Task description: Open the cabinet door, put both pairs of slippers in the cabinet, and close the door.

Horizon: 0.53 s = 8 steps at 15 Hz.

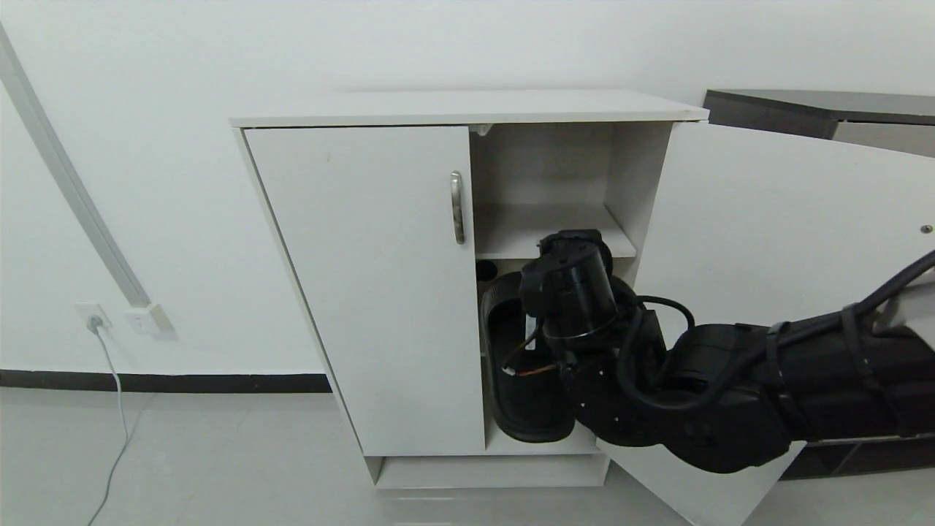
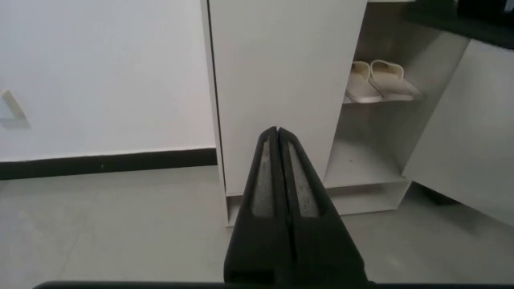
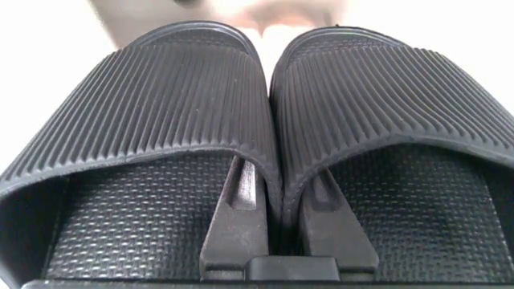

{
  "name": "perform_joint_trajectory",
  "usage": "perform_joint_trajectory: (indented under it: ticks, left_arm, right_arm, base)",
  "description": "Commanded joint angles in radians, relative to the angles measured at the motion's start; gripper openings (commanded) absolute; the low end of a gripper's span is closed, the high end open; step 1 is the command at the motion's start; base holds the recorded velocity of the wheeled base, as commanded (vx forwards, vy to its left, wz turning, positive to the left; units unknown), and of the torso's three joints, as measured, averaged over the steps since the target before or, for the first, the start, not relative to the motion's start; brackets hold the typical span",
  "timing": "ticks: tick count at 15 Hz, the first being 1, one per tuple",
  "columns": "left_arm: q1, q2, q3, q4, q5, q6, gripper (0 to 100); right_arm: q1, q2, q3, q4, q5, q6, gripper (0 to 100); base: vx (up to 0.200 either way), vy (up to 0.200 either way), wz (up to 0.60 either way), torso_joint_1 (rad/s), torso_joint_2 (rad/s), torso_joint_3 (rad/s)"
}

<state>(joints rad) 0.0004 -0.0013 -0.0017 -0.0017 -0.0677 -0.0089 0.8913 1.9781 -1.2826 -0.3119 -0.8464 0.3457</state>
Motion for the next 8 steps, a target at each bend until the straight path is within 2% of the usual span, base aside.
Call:
perform_joint_trajectory:
  ticks: [1,4,7,8]
  left_arm:
    - [0.001,0.001,0.0,0.0,0.0,0.0,0]
    - [0.001,0.001,0.0,0.0,0.0,0.0,0]
    - [0.001,0.001,0.0,0.0,0.002,0.0,0]
    - [0.001,0.001,0.0,0.0,0.0,0.0,0]
  right_arm:
    - [-0.002,-0.033,-0.026,-0.006,-0.002,-0.008,0]
    - [-0.002,-0.033,-0.027,-0.007,-0.002,-0.017,0]
    - [-0.003,-0.03,-0.027,-0.007,0.0,-0.017,0]
    - [-0.002,-0.025,-0.027,-0.007,0.0,-0.017,0]
  base:
    - [0.0,0.0,0.0,0.0,0.0,0.0]
    - [0.0,0.0,0.0,0.0,0.0,0.0]
    - [0.0,-0.2,0.0,0.001,0.0,0.004]
    - [0.0,0.0,0.0,0.0,0.0,0.0]
